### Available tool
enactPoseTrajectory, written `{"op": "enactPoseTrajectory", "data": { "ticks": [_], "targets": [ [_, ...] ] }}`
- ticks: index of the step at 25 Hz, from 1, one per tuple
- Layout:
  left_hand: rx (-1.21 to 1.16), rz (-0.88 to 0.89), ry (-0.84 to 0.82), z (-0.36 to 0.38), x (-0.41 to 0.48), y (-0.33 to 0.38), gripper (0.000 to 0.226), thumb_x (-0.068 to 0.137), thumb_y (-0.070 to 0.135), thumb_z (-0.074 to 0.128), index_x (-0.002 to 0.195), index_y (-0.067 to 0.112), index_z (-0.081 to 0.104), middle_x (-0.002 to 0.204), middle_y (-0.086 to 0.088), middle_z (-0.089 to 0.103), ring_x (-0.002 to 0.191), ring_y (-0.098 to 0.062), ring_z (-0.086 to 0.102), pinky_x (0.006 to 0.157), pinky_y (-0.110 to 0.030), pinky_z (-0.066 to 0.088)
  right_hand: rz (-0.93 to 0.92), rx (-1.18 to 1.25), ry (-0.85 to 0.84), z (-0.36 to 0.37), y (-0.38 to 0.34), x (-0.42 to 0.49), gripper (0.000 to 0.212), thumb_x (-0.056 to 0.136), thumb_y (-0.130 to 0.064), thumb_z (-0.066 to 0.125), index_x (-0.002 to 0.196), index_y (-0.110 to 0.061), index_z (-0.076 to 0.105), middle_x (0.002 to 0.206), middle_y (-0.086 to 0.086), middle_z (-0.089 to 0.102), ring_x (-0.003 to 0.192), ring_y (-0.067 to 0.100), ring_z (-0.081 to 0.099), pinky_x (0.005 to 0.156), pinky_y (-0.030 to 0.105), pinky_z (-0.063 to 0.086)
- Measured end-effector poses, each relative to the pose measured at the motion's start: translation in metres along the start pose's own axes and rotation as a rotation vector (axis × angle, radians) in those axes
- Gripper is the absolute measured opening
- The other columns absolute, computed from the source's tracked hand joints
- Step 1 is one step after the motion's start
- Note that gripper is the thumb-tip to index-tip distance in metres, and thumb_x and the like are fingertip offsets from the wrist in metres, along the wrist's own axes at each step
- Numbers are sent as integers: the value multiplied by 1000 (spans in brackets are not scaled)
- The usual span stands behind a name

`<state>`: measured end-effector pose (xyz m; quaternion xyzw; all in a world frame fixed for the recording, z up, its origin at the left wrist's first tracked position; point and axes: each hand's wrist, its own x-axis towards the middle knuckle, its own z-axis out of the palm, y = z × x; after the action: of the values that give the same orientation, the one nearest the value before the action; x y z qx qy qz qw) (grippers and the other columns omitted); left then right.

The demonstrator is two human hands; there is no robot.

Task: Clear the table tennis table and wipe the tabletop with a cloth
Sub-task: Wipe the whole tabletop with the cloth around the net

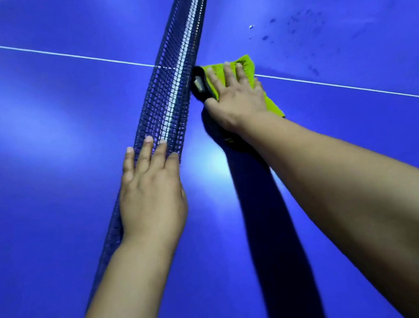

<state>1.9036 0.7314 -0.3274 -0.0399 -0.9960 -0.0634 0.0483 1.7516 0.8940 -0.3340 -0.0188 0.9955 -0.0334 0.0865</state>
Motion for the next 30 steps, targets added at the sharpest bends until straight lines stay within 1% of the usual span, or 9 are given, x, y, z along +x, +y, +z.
{"op": "enactPoseTrajectory", "data": {
  "ticks": [5,8,10,14,16,19,25,28,30],
  "targets": [
    [-40,-110,52,-11,-12,32,50,76,9,66,124,2,56,135,-16,51,133,-31,38,113,-46,16,-240,22,-10,11,-2,-68,68,92,-47,35,153,-37,7,162,0,-3,148,21,-8,117,51,5],
    [-64,-99,58,-14,-16,77,54,78,10,64,129,1,50,139,-16,47,134,-30,35,114,-43,14,-339,33,-45,13,28,-104,69,92,-48,38,153,-36,8,162,-2,-2,148,18,-7,118,49,3],
    [-70,-68,38,-13,-16,111,54,79,11,64,131,2,49,140,-15,46,136,-29,34,114,-42,14,-345,48,-50,13,62,-114,69,91,-47,38,153,-37,8,162,-4,-1,148,16,-7,118,47,2],
    [-71,17,-34,-2,-13,186,53,82,13,61,133,5,48,143,-13,43,138,-26,31,115,-41,13,-196,98,-10,7,153,-114,67,92,-46,37,153,-37,9,162,-5,-1,148,16,-8,120,45,1],
    [-69,71,-54,7,-8,228,49,81,13,61,129,6,52,141,-13,45,137,-27,33,114,-42,15,-106,110,22,4,207,-112,67,92,-45,36,153,-37,10,162,-4,0,148,16,-7,119,45,1],
    [-81,143,-72,21,-2,288,44,81,13,61,124,8,56,137,-13,49,135,-28,35,114,-44,16,15,134,49,0,284,-111,66,93,-44,35,153,-37,10,162,-4,0,148,16,-6,119,43,0],
    [-158,264,-69,47,-1,423,42,82,17,61,123,11,57,136,-11,50,136,-27,33,114,-42,13,282,161,98,-6,456,-123,66,92,-43,34,153,-35,11,162,-4,2,148,16,-5,120,42,1],
    [-184,320,-72,50,-3,463,46,81,24,63,124,12,57,138,-10,49,137,-26,31,115,-41,11,426,185,111,-10,523,-141,67,92,-45,37,153,-34,13,162,-3,3,149,18,-3,119,43,4],
    [-180,341,-79,50,-7,476,46,81,26,63,124,12,56,139,-10,48,138,-26,30,115,-41,9,522,199,117,-10,552,-160,67,92,-45,38,153,-34,13,162,-2,2,149,19,-3,119,43,5]
  ]
}}
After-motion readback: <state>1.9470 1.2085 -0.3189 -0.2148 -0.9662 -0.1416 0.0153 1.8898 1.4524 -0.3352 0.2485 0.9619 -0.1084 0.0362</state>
